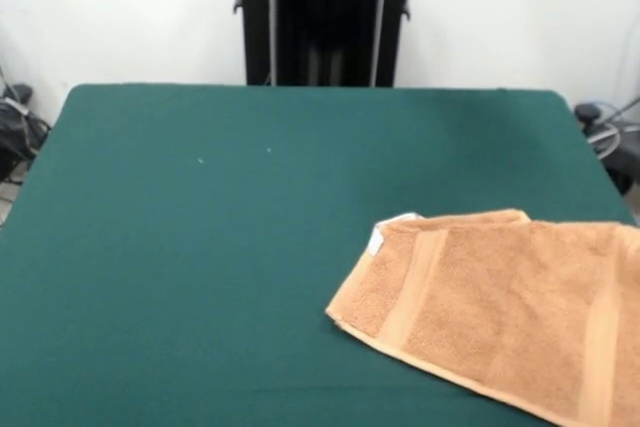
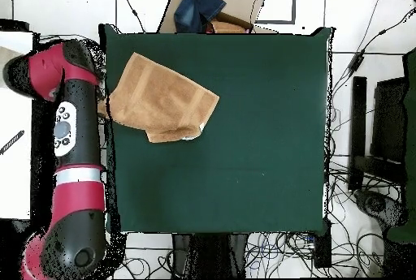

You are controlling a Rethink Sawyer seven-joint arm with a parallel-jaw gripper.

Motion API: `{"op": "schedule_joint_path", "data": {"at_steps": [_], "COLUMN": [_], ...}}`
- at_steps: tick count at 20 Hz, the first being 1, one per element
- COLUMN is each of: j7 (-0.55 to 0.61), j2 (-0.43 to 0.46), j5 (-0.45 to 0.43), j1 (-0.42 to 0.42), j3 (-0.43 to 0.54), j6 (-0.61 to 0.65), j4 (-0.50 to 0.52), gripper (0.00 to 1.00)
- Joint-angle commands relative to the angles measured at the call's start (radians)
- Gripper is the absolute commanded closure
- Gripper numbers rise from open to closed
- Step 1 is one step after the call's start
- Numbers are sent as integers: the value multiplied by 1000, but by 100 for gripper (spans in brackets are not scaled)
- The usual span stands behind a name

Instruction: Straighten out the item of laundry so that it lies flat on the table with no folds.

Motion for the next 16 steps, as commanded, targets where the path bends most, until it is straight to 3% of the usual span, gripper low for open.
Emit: {"op": "schedule_joint_path", "data": {"at_steps": [1, 7, 16], "j7": [-166, -343, -363], "j2": [-277, -429, -498], "j5": [-106, -151, -187], "j1": [-12, -50, -71], "j3": [77, 95, 131], "j6": [-120, -118, -133], "j4": [483, 634, 704], "gripper": [0, 0, 0]}}
